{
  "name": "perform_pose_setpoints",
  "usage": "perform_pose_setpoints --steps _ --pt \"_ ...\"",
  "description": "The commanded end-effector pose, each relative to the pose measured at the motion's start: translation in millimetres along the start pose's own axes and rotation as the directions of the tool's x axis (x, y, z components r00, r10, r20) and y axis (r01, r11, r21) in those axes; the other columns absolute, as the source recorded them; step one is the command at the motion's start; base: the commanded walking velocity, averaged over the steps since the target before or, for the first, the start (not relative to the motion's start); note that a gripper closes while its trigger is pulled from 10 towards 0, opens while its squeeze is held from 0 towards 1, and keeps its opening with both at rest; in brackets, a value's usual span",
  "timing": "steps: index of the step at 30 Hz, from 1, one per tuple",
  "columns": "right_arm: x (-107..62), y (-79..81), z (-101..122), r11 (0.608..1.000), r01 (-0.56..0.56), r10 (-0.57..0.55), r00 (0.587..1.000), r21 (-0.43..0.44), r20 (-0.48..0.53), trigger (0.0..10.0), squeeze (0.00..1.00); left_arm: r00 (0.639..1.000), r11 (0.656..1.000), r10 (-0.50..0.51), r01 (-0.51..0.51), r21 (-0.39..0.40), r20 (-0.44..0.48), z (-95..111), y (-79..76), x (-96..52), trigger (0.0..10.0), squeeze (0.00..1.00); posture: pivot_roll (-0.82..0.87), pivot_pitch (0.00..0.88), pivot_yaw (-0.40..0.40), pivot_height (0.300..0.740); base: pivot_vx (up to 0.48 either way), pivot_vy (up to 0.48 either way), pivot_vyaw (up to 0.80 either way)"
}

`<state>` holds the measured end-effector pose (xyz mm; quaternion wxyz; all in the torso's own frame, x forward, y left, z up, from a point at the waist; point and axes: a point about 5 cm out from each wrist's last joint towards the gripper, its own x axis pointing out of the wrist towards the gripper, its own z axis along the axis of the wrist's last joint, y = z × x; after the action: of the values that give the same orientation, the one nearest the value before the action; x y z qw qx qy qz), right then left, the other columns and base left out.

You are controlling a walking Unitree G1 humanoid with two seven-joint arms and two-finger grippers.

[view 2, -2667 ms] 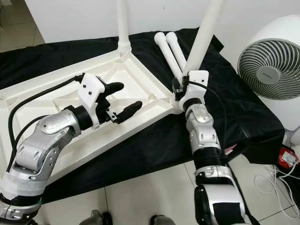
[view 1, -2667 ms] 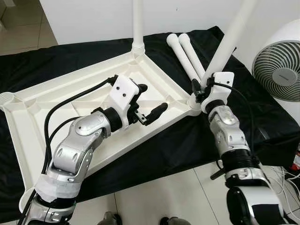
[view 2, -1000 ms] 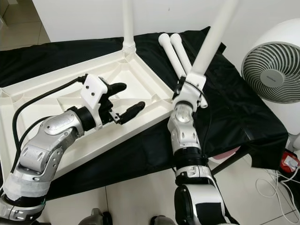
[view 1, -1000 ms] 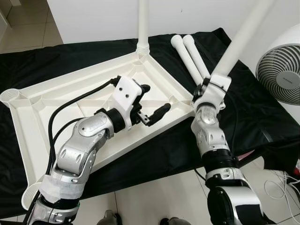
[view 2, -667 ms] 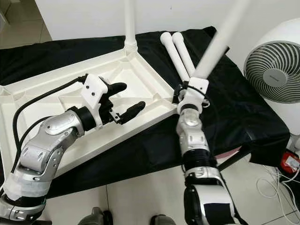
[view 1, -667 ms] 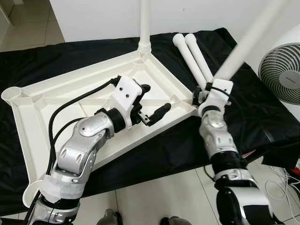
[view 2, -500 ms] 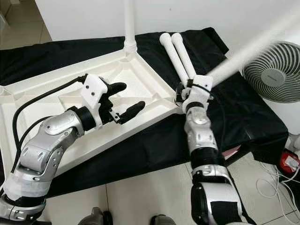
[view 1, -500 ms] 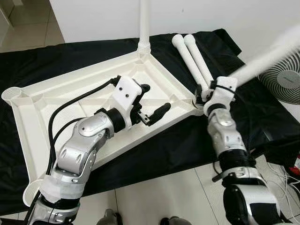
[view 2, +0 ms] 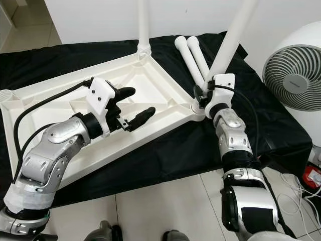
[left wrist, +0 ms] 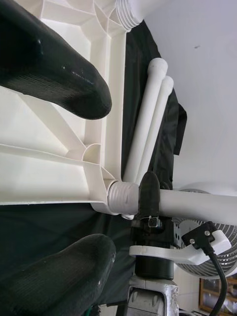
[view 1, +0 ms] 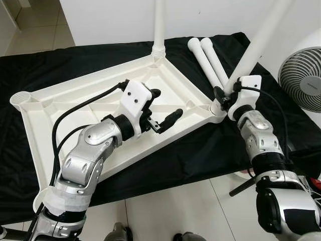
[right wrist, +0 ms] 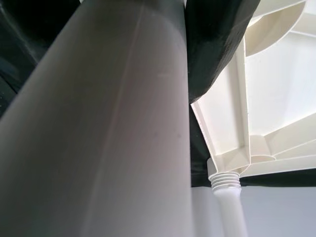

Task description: Building children table

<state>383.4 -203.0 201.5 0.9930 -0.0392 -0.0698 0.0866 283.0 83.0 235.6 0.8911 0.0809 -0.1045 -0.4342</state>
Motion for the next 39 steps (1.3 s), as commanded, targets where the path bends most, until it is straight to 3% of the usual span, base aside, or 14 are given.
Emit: perform_pose_setpoints --steps 1,4,5,6,7,14,17,20,22,26,31,35,38,39 --pt "-2.7 -2.2 -1.5 1.0 -0.031 0.031 1.0 -0.003 0.004 0.0 0.0 1.0 1.0 0.03 -0.03 -0.001 -0.001 -0.4 2.6 -0.3 10.0 0.0 -0.08 0.133 0.029 0.74 0.0 0.0 0.0" --pt "-3.8 1.7 -1.4 0.997 -0.078 0.078 0.997 -0.006 0.008 0.0 0.0 1.0 1.0 0.029 -0.029 -0.006 0.003 0.8 3.7 -0.6 10.0 0.0 -0.07 0.135 0.028 0.74 0.0 0.0 0.0" --pt "-4.3 2.8 -1.0 0.995 -0.098 0.098 0.995 -0.008 0.006 3.2 0.0 1.0 1.0 0.021 -0.021 -0.015 0.007 1.7 4.0 -0.4 10.0 0.0 -0.07 0.136 0.026 0.74 0.0 0.0 0.0" --pt "-4.3 2.8 -1.0 0.995 -0.098 0.098 0.995 -0.008 0.006 3.2 0.0 1.0 1.0 0.021 -0.021 -0.015 0.007 1.7 4.0 -0.4 10.0 0.0 -0.07 0.136 0.026 0.74 0.0 0.0 0.0" --pt "-4.7 4.1 -0.1 0.993 -0.12 0.12 0.993 -0.013 0.006 10.0 0.0 1.0 1.0 0.013 -0.013 -0.017 0.011 2.7 4.4 0.0 10.0 0.0 -0.07 0.136 0.026 0.74 0.0 0.0 0.0" --pt "-5.9 16.0 -5.6 0.975 -0.217 0.218 0.975 0.043 -0.028 10.0 0.0 1.0 1.0 -0.019 0.019 0.012 0.016 8.2 9.2 5.3 10.0 0.0 -0.09 0.132 0.031 0.74 0.0 0.0 0.0" --pt "-14.0 34.8 -15.4 0.94 -0.333 0.337 0.94 0.076 -0.051 10.0 0.0 0.999 0.999 -0.034 0.033 0.022 0.025 11.2 10.4 8.8 10.0 0.0 -0.09 0.132 0.032 0.74 0.0 0.0 0.0" --pt "-16.0 38.6 -16.7 0.931 -0.356 0.361 0.931 0.079 -0.054 10.0 0.0 0.999 0.999 -0.035 0.035 0.023 0.026 11.6 10.7 9.2 10.0 0.0 -0.09 0.133 0.033 0.74 0.0 0.0 0.0" --pt "-22.8 55.5 -17.3 0.893 -0.438 0.444 0.895 0.107 -0.046 10.0 0.0 0.999 0.999 -0.039 0.039 0.023 0.024 11.6 12.2 9.5 10.0 0.0 -0.09 0.136 0.035 0.74 0.0 0.0 0.0" --pt "-25.7 68.7 -17.5 0.876 -0.468 0.475 0.879 0.117 -0.033 10.0 0.0 0.999 0.999 -0.042 0.041 0.022 0.023 11.8 13.3 10.2 10.0 0.0 -0.1 0.138 0.035 0.74 0.0 0.0 0.0" --pt "-25.0 72.1 -16.2 0.876 -0.463 0.47 0.882 0.134 -0.025 10.0 0.0 0.999 0.999 -0.043 0.043 0.024 0.024 12.3 14.6 11.2 10.0 0.0 -0.09 0.137 0.032 0.74 0.0 0.0 0.0" --pt "-22.3 57.0 12.6 0.874 -0.467 0.467 0.884 0.136 0.04 10.0 0.0 0.998 0.998 -0.048 0.047 0.032 0.03 16.5 19.2 12.7 10.0 0.0 -0.09 0.135 0.032 0.74 0.0 0.0 0.0" --pt "-22.8 55.1 16.9 0.872 -0.469 0.468 0.883 0.137 0.047 10.0 0.0 0.998 0.998 -0.049 0.048 0.036 0.029 16.9 19.8 12.9 10.0 0.0 -0.09 0.135 0.032 0.74 0.0 0.0 0.0" --pt "-21.1 46.2 30.6 0.872 -0.474 0.47 0.881 0.122 0.056 10.0 0.0 0.998 0.998 -0.054 0.052 0.038 0.043 21.7 22.0 15.1 10.0 0.0 -0.09 0.133 0.028 0.74 0.0 0.0 0.0"
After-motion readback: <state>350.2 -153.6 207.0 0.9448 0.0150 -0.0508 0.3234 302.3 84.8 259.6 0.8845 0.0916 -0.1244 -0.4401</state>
